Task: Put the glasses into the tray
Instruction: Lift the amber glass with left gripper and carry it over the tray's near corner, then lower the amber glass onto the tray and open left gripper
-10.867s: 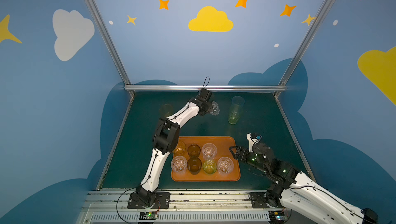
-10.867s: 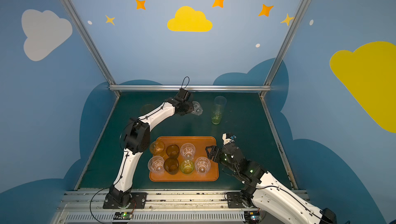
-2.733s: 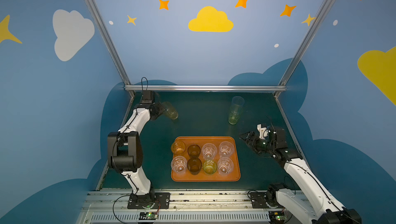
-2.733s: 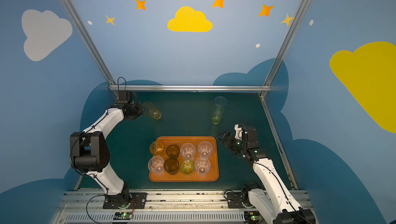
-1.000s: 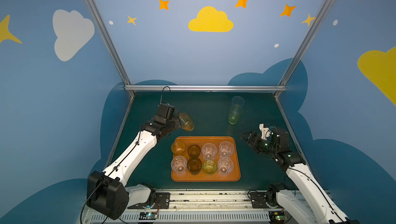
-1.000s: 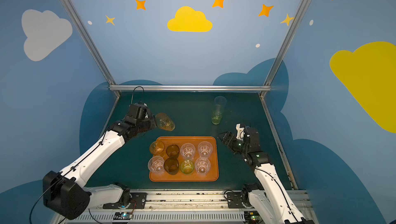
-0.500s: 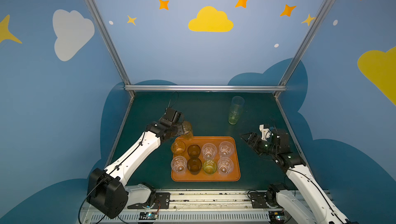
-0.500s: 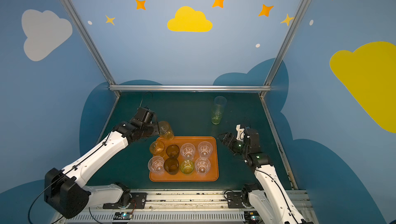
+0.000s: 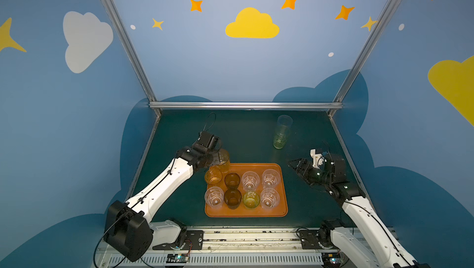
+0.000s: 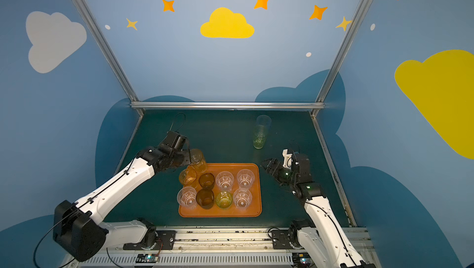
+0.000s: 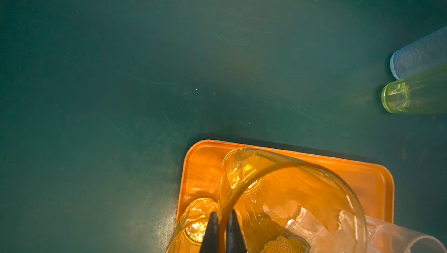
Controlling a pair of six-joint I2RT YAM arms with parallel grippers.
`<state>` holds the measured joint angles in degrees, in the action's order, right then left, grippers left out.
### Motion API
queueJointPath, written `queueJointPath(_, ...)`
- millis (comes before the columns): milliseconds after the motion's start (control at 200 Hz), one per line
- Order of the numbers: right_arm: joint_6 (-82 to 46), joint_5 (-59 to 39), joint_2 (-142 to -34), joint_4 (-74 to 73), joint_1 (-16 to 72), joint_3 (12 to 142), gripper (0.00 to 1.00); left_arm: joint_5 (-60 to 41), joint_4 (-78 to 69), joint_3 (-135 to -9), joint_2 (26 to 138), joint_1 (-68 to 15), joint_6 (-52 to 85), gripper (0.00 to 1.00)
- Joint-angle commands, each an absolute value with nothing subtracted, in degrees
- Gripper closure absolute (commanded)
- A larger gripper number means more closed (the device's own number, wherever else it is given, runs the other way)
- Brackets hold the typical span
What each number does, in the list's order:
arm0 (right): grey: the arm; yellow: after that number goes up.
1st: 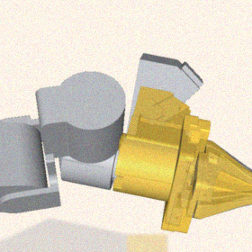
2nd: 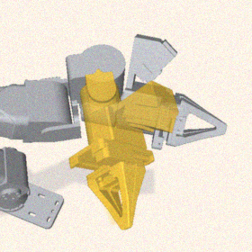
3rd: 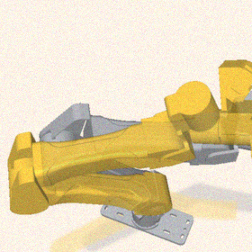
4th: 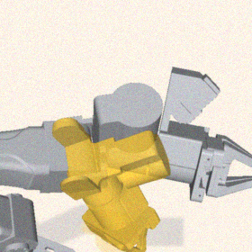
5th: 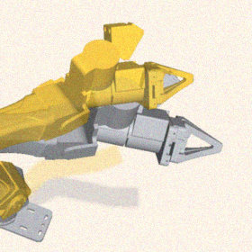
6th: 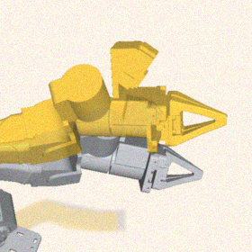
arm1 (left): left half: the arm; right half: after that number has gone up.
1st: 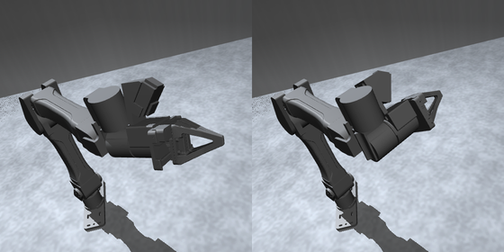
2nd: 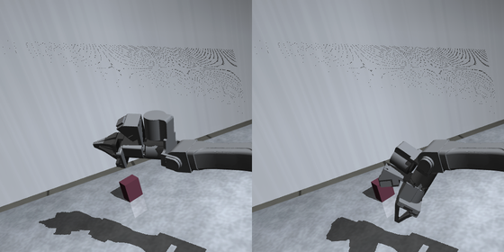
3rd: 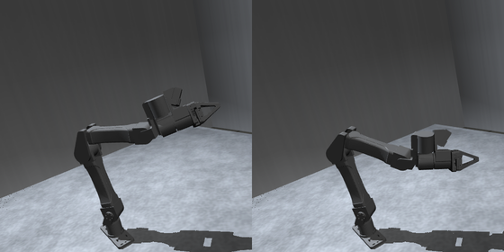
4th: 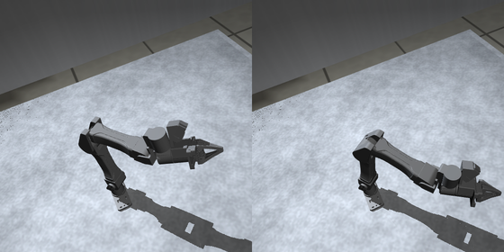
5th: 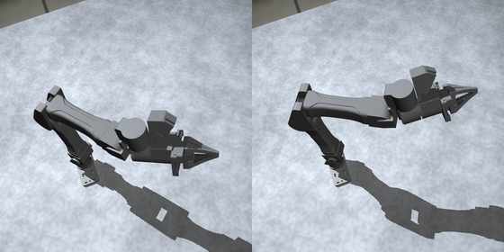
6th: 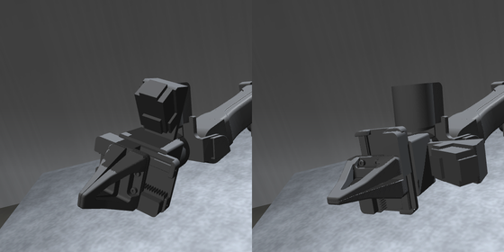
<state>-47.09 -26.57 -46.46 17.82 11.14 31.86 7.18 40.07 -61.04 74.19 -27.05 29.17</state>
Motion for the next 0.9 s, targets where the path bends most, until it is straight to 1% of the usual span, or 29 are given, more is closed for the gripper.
queueJointPath(0, -46.3, -25.7, -46.8, 18.0, 11.1, 30.9, 0.16, 8.0, 39.7, -59.5, 74.9, -27.3, 29.3, 0.96)
queueJointPath(320, -46.5, -26.0, -48.5, 17.7, 11.1, 31.2, 0.16, 7.5, 39.1, -57.4, 75.6, -27.6, 30.3, 0.95)
queueJointPath(401, -46.5, -26.1, -48.7, 17.7, 11.1, 31.2, 0.16, 7.5, 38.9, -57.5, 75.8, -27.5, 30.1, 0.83)
queueJointPath(461, -46.5, -26.1, -48.7, 17.9, 11.1, 31.2, 0.16, 7.8, 38.8, -57.7, 76.1, -27.6, 30.1, 0.69)
queueJointPath(541, -46.6, -25.7, -48.6, 18.1, 11.0, 31.2, 0.16, 8.2, 38.2, -58.1, 76.3, -27.6, 29.8, 0.59)
queueJointPath(576, -46.6, -25.6, -48.5, 18.2, 11.0, 31.1, 0.16, 8.3, 37.9, -58.2, 76.4, -27.6, 29.7, 0.51)
queueJointPath(611, -46.6, -25.5, -48.5, 18.2, 11.0, 31.1, 0.16, 8.5, 37.6, -58.4, 76.2, -27.6, 29.6, 0.41)
queueJointPath(676, -46.4, -25.4, -48.5, 18.6, 10.9, 31.2, 0.16, 8.5, 36.6, -58.9, 75.7, -27.6, 29.5, 0.28)
queueJointPath(796, -46.1, -25.4, -48.3, 19.7, 10.7, 31.6, 0.16, 6.8, 33.6, -59.0, 74.1, -27.5, 30.0, 0.01)
queueJointPath(896, -45.6, -24.7, -48.2, 21.7, 10.5, 32.6, 0.16, 5.2, 31.5, -58.8, 72.8, -27.6, 30.8, 0.00)
